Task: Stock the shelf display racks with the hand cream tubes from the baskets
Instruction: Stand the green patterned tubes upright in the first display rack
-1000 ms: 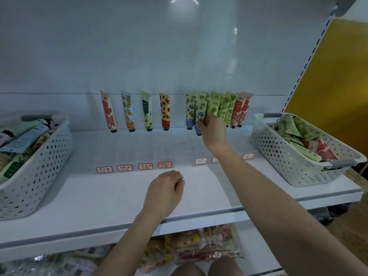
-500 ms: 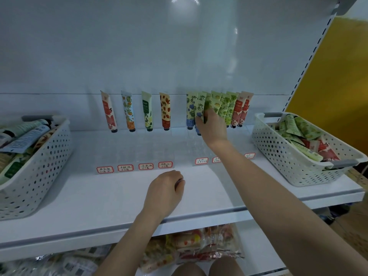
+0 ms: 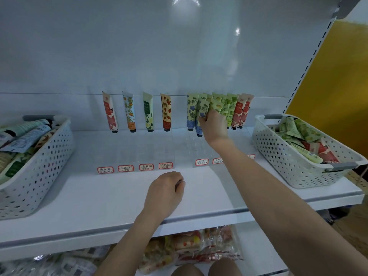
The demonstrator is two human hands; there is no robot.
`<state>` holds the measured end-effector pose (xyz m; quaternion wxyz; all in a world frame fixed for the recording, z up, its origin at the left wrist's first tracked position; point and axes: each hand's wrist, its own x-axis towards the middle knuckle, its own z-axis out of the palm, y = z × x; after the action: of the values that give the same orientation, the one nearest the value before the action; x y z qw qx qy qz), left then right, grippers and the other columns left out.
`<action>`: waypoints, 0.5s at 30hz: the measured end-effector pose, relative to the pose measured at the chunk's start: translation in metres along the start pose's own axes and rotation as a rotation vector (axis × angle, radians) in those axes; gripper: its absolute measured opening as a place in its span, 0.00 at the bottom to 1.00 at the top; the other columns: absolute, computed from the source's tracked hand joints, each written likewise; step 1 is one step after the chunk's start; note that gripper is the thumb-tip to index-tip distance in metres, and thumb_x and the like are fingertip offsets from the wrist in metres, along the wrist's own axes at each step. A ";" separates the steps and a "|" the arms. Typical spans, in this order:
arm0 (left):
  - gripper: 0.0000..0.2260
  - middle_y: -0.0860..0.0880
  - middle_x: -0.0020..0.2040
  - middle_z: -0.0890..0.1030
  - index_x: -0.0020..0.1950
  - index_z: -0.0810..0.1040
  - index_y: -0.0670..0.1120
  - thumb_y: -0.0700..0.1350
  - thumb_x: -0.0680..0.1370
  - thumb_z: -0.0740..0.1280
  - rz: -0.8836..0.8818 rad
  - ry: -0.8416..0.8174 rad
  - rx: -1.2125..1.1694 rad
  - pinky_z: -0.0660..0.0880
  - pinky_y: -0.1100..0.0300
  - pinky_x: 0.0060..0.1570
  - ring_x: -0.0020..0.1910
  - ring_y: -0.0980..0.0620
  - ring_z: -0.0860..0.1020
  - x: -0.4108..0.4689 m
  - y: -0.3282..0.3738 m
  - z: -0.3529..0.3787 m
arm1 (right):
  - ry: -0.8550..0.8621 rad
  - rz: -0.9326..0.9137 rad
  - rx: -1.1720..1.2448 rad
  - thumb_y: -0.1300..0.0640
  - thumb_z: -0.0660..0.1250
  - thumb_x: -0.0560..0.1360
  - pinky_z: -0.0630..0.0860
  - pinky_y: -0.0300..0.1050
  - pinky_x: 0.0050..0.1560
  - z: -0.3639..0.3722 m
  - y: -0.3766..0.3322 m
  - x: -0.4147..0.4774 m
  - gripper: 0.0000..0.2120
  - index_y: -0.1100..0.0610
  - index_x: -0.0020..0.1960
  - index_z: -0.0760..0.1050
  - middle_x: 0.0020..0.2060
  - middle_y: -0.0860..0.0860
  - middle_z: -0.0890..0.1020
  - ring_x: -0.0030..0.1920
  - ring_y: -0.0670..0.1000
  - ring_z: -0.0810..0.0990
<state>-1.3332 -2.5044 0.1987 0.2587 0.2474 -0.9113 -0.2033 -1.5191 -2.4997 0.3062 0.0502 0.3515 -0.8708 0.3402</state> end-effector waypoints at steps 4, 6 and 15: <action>0.10 0.53 0.33 0.69 0.36 0.68 0.47 0.44 0.78 0.60 -0.005 -0.009 0.009 0.63 0.63 0.35 0.33 0.54 0.67 0.001 0.000 0.000 | -0.007 -0.008 -0.014 0.58 0.60 0.79 0.62 0.41 0.36 0.000 -0.001 0.001 0.10 0.61 0.41 0.67 0.36 0.55 0.72 0.39 0.53 0.71; 0.11 0.53 0.32 0.68 0.36 0.67 0.47 0.43 0.78 0.60 -0.010 -0.011 0.012 0.62 0.64 0.34 0.33 0.54 0.67 0.000 0.000 -0.001 | -0.017 -0.006 -0.014 0.58 0.60 0.79 0.63 0.42 0.35 0.001 0.001 0.001 0.14 0.60 0.36 0.65 0.32 0.54 0.71 0.38 0.53 0.70; 0.10 0.52 0.33 0.71 0.35 0.69 0.46 0.43 0.78 0.60 -0.005 0.001 -0.003 0.64 0.63 0.34 0.32 0.54 0.68 0.000 0.000 -0.001 | -0.023 0.014 0.071 0.58 0.63 0.77 0.56 0.39 0.24 -0.003 0.004 0.001 0.23 0.56 0.28 0.57 0.23 0.50 0.63 0.24 0.47 0.61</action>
<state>-1.3329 -2.5043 0.1995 0.2588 0.2496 -0.9103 -0.2051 -1.5224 -2.4960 0.3070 0.0253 0.3506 -0.8611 0.3673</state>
